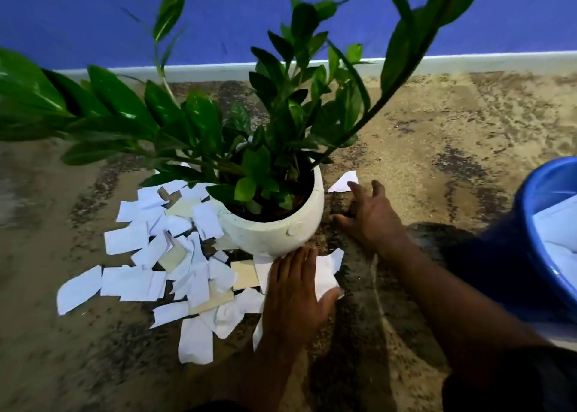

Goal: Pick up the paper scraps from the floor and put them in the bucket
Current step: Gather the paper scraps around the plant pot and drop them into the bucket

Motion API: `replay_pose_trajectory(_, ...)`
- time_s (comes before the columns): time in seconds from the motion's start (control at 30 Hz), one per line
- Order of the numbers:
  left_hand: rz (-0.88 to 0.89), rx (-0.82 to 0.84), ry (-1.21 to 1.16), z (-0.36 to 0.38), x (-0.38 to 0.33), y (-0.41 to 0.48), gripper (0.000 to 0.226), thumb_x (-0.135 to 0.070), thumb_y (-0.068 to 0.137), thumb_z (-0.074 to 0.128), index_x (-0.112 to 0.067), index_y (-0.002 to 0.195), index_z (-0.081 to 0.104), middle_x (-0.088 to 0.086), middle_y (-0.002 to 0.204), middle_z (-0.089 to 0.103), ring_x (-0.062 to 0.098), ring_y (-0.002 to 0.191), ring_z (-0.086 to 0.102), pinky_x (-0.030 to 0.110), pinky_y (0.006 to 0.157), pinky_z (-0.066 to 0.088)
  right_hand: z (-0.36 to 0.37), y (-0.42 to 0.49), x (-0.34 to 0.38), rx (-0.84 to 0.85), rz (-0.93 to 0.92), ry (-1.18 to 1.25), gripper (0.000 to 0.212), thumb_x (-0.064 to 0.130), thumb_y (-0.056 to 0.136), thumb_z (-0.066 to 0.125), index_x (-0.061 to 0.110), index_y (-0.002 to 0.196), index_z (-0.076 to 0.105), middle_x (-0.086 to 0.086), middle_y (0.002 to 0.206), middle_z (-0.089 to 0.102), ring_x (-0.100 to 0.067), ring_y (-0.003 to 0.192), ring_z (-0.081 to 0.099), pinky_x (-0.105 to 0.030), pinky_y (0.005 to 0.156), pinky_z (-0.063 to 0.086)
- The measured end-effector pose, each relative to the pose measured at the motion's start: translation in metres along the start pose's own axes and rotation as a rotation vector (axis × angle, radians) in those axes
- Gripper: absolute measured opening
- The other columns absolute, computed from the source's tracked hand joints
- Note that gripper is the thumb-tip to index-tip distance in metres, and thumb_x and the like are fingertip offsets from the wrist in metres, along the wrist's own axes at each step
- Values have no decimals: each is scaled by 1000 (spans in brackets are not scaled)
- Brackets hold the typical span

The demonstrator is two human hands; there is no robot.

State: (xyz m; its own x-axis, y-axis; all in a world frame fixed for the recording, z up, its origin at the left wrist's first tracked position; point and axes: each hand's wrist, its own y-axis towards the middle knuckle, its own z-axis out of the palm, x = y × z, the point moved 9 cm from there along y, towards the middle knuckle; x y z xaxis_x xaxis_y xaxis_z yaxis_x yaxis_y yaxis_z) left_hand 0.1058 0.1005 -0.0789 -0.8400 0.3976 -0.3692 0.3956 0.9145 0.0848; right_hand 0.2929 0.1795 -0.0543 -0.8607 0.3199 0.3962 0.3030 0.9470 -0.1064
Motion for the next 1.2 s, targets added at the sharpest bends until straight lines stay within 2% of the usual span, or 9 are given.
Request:
replay_pose_trajectory(0.17,-7,-73,-5,-5,2,-1,69,-61,86,45,-18,139,40,0,134,53,20,121,48,39,103,40,17,36,7,-26,57,-119,63,60,84,54,27,137,43,-21,137,39,-43,118,40,-49,89,45)
replay_pose_trajectory(0.4,20,-112,49,-5,2,-4,56,-51,88,46,-19,135,43,1,123,58,23,109,52,42,96,44,5,30,6,-166,37,193,16,12,81,60,11,88,75,-18,95,67,-35,87,63,-36,72,52)
replay_pose_trajectory(0.57,31,-131,46,-6,1,-6,51,-44,89,45,-17,133,45,3,124,58,23,110,51,41,95,43,6,11,-22,-208,330,697,16,4,78,59,13,87,69,-11,87,72,-26,79,66,-32,74,52)
replay_pose_trajectory(0.7,50,-119,5,-10,0,-4,52,-34,90,40,-17,140,39,2,129,54,21,113,49,40,97,40,28,-33,-25,30,420,1193,18,2,82,60,10,98,63,-14,78,66,-20,54,59,-28,46,47)
replay_pose_trajectory(0.8,61,-124,-42,-13,0,-7,56,-23,85,39,-14,140,37,4,129,53,24,112,50,41,99,38,54,-77,-21,305,397,1108,19,1,83,63,12,97,67,-13,82,69,-20,55,58,-27,43,44)
replay_pose_trajectory(0.9,40,-119,-93,-17,2,-8,65,-20,80,37,-10,145,33,5,132,52,23,113,49,42,103,38,65,-103,-5,434,249,918,44,2,77,67,19,117,59,-9,89,71,-20,63,64,-31,48,49)
replay_pose_trajectory(1.0,51,-120,-131,-19,0,-9,66,-21,80,35,-8,144,34,6,131,54,24,112,50,42,102,41,65,-110,15,411,46,637,68,8,73,69,24,134,45,-4,113,67,-24,93,66,-38,75,55)
replay_pose_trajectory(1.07,43,-110,-142,-19,0,-8,69,-18,77,37,-9,145,34,6,131,54,24,113,49,42,103,40,59,-107,21,332,-7,438,76,21,74,72,27,141,37,-2,121,64,-21,102,63,-27,76,48)
replay_pose_trajectory(1.2,42,-108,-134,-19,0,-7,64,-17,78,43,-8,141,40,6,135,54,24,114,50,43,101,42,60,-103,40,302,-93,215,55,33,81,64,26,133,45,-12,114,66,-31,100,64,-33,74,50)
